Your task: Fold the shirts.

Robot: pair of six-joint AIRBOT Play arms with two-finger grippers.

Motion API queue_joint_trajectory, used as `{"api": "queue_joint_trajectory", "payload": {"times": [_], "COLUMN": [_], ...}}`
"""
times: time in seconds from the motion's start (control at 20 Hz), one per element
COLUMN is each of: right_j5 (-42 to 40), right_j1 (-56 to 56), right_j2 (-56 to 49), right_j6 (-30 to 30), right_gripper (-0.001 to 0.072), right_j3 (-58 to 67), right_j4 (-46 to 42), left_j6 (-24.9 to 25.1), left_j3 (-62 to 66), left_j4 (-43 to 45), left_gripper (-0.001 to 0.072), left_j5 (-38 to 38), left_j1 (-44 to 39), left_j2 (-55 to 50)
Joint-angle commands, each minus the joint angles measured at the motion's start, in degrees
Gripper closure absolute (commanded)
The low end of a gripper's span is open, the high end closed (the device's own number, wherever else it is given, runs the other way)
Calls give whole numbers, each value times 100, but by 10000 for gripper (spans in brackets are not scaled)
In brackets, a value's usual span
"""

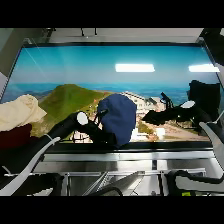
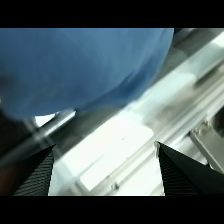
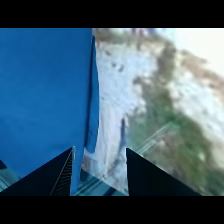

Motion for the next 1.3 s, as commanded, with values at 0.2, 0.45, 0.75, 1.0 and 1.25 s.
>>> {"api": "queue_joint_trajectory", "payload": {"times": [0.2, 0.45, 0.75, 1.0, 1.25], "right_j5": [-361, -470, -673, -1045, -1749], "right_j1": [382, 531, 942, 1563, 2164], "right_j2": [-538, -564, -713, -791, -933], "right_j6": [-426, -444, -439, -278, -247], "right_gripper": [330, 330, 334, 354, 415], "right_j3": [-2, -4, -4, -4, -2], "right_j4": [315, 310, 313, 361, 876], "left_j6": [17, 50, 90, 247, 409], "left_j3": [734, 1150, 1147, 1147, 1147], "left_j4": [-210, 398, 457, 483, 455], "left_gripper": [403, 679, 680, 680, 680], "left_j5": [590, -396, -813, -833, -905], "left_j1": [-101, 415, 1010, 1423, 1488], "left_j2": [-1222, -1104, 136, 914, 1008]}}
